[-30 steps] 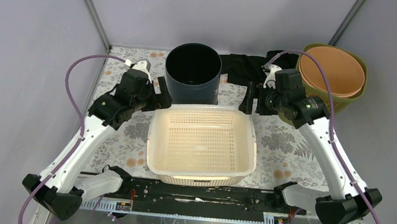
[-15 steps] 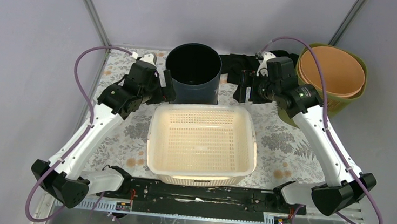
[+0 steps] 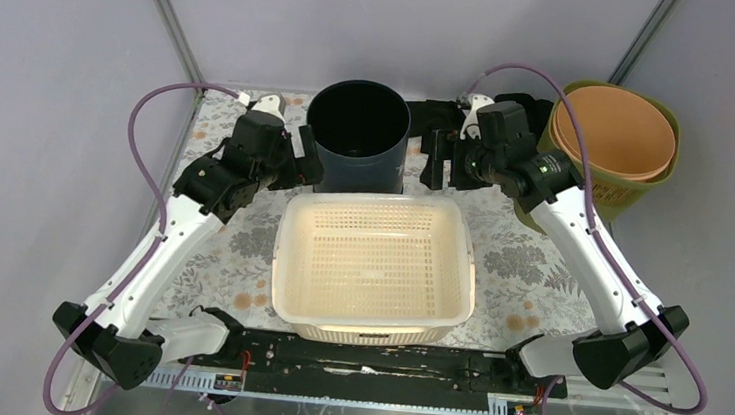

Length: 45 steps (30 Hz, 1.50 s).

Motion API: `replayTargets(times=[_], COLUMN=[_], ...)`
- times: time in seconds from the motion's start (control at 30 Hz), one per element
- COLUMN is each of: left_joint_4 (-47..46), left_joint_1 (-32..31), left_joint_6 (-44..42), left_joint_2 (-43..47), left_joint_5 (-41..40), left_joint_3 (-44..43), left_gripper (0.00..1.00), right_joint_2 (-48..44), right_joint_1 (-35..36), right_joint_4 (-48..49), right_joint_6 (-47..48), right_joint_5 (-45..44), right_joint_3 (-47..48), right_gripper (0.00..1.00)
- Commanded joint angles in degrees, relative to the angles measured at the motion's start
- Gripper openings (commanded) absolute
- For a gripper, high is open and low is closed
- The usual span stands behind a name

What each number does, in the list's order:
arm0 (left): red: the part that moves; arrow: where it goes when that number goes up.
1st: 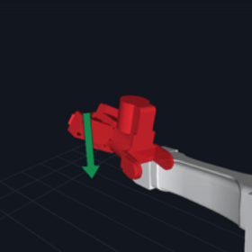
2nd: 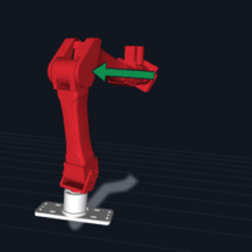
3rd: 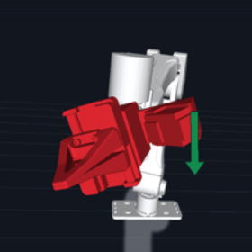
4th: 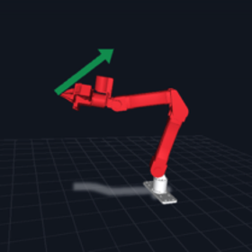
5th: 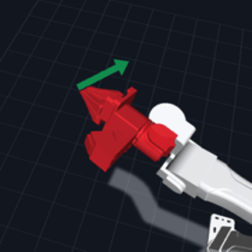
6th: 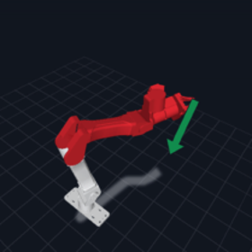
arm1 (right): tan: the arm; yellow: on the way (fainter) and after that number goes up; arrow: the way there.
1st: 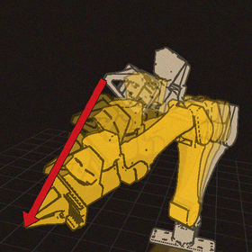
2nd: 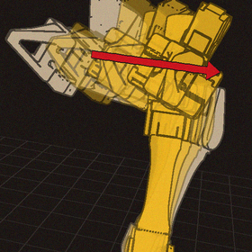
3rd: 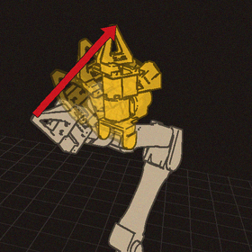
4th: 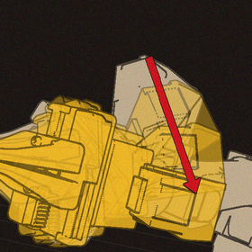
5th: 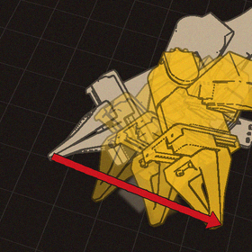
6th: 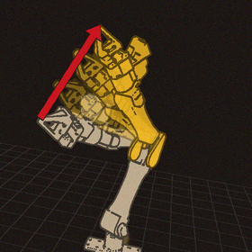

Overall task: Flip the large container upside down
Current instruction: Move the container to the center of the board.

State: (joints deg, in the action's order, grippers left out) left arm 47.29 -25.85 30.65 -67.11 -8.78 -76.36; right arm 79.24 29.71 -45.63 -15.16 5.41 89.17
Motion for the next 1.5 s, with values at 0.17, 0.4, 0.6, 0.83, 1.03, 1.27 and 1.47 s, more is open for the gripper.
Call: replayTargets(times=[0.17,0.4,0.6,0.83,1.03,1.27,1.47], left_joint_4=[-1.4,-3.5,-4.11,-4.33,-4.17,-2.84,-0.51], left_joint_1=[2.49,5.75,6.06,6.29,6.33,6.37,6.38], left_joint_6=[1.69,1.62,2.6,2.84,2.42,1.29,0.32], left_joint_2=[3.83,7.43,9.06,10.12,11.1,10.32,9.85], left_joint_5=[-0.48,3.37,5.19,5.97,6.27,8.38,8.57], left_joint_3=[-0.02,5.21,6.92,7.92,9.21,9.85,7.14], left_gripper=[1.0,1.0,1.0,1.0,1.0,1.0,1.0], right_joint_2=[5.88,15.5,29.58,35.76,25.56,8.54,-1.6], right_joint_1=[9.94,12.47,12.97,15.21,15.72,15.72,15.72], right_joint_4=[-2.32,-1.72,-1.73,2.71,11.25,12.25,-2.13], right_joint_6=[4.24,11.0,16.86,20.93,16.88,12.37,0.34], right_joint_5=[-8.12,-7.13,-2.62,-5.68,-10.24,-15.83,-20.61], right_joint_3=[13.34,28.37,43.21,42.42,28.1,15.88,-0.19], right_gripper=[0.81,0.83,0.83,0.82,0.85,0.89,0.89])
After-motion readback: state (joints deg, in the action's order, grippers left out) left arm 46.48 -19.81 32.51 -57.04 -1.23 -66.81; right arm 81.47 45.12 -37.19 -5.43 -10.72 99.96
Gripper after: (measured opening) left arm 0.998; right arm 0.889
